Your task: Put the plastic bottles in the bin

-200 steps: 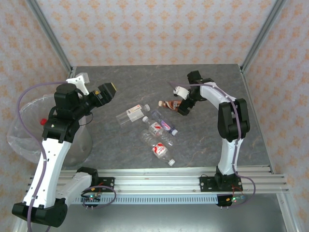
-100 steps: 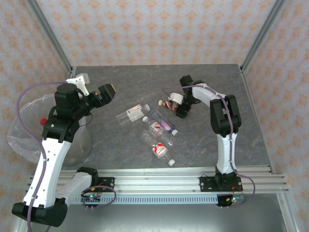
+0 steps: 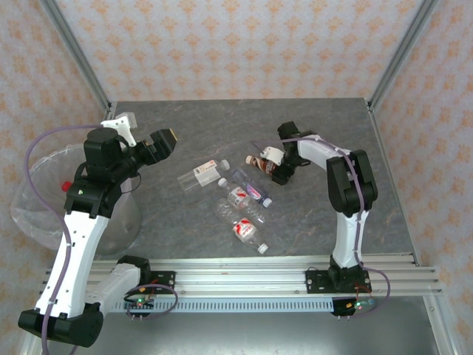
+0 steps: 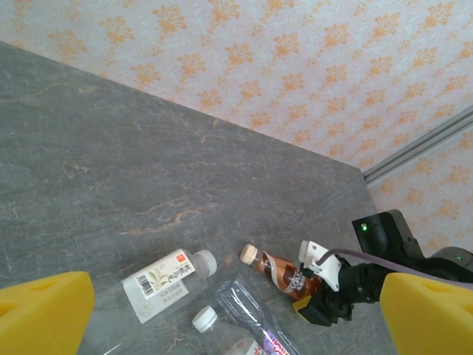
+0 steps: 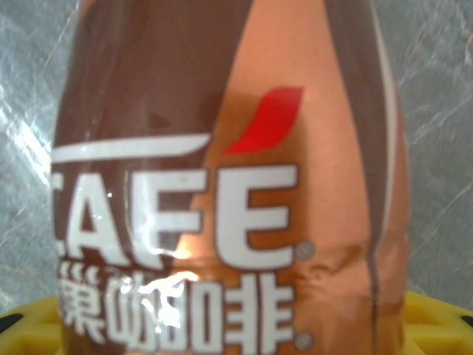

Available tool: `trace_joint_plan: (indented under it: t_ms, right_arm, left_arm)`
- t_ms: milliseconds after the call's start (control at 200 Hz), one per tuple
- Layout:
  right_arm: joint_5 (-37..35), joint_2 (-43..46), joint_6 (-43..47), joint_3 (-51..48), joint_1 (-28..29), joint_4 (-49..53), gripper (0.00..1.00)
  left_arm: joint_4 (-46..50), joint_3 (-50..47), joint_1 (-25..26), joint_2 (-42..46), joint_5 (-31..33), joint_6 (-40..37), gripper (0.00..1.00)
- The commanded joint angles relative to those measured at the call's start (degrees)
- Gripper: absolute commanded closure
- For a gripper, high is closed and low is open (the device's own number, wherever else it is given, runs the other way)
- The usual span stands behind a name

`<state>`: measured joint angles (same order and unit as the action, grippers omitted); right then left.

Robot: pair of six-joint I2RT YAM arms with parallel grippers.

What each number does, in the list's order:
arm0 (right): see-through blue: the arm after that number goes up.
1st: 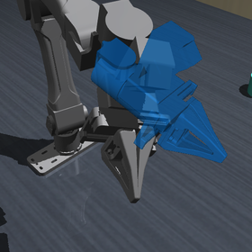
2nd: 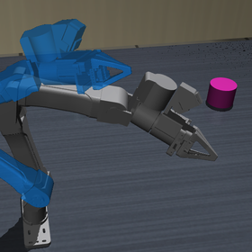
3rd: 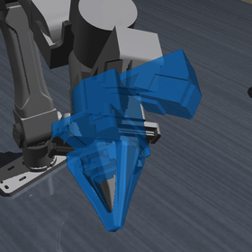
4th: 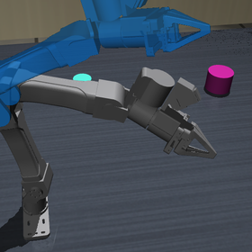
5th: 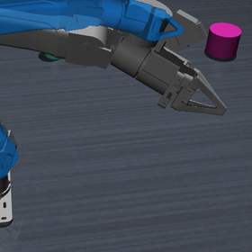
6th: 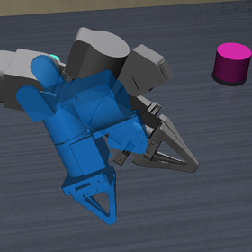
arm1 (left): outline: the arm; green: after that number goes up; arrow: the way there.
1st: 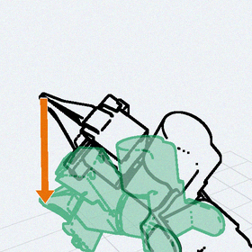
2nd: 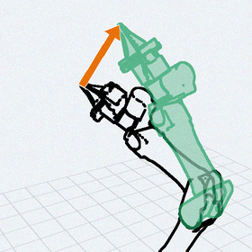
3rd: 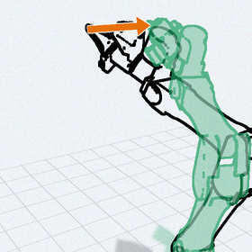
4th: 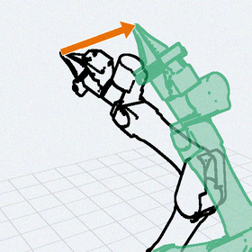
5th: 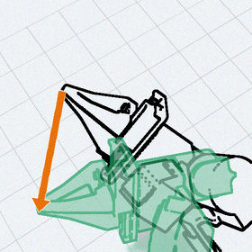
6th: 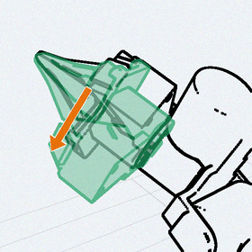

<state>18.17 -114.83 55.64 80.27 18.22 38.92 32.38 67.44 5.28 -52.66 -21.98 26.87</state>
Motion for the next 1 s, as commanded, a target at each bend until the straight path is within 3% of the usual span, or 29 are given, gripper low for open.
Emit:
trace_joint_plan:
  t_ms: [0,240,515,766,996]
  right_arm:
    - [-0.6,5.2,-4.1,-3.8,-0.3,-5.6,0.45]
    - [-1.4,13.1,-14.9,-12.7,-0.2,-14.5,0.53]
    - [-1.9,27.3,-28.2,-28.9,1.7,-32.5,0.63]
    - [1.0,36.3,-36.3,-36.9,4.7,-39.3,0.72]
    - [4.6,41.6,-46.5,-41.0,5.2,-44.0,0.87]
  left_arm:
    - [0.3,0.0,0.3,0.0,0.7,-1.4,0.0]
    - [-1.8,-0.6,0.3,-0.4,-1.3,0.3,0.0]
    - [-4.8,-1.4,0.4,-1.9,-4.5,3.4,0.0]
    - [-7.2,-1.7,2.0,-3.2,-5.8,5.7,0.0]
    - [-8.0,-0.6,5.4,-5.8,-5.8,6.4,0.0]
